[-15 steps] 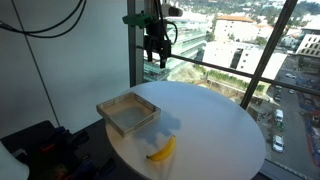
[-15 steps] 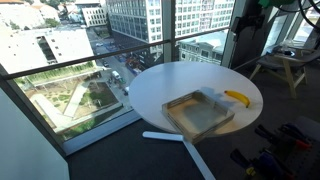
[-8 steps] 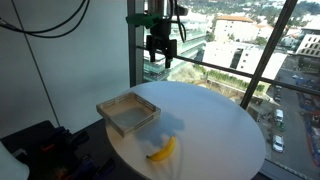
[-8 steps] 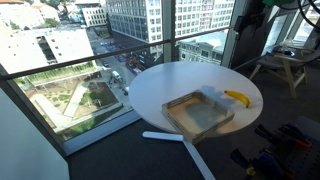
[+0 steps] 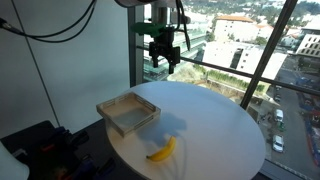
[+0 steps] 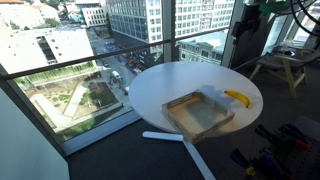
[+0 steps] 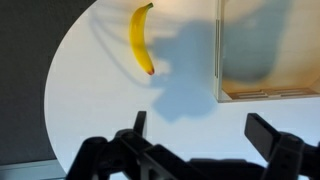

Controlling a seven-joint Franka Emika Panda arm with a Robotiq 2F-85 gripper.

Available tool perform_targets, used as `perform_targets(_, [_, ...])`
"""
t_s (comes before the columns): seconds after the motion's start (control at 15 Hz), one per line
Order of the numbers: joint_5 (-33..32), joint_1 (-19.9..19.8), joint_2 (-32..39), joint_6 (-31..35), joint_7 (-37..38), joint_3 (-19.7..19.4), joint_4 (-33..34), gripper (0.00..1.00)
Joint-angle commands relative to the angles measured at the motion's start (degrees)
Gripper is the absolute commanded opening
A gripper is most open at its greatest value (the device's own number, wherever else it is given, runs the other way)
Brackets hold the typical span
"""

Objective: Put the banana plush toy on the tray

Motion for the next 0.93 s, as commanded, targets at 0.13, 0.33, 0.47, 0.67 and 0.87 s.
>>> perform_targets(0.13, [0.9, -1.0, 4.3, 3.2, -3.1, -0.5, 0.7, 1.00])
perform_targets(0.33, [1.2, -1.4, 6.6, 4.8, -3.7, -0.5, 0.8, 1.00])
perform_targets(0.47, [1.5, -1.5, 8.1, 6.3, -4.3, -0.2, 0.7, 1.00])
perform_targets(0.67, [2.9, -1.5, 10.1, 8.8, -5.2, 0.3, 0.8, 1.00])
perform_targets(0.87, [4.2, -1.4, 12.4, 11.7, -5.8, 1.0, 1.1, 1.00])
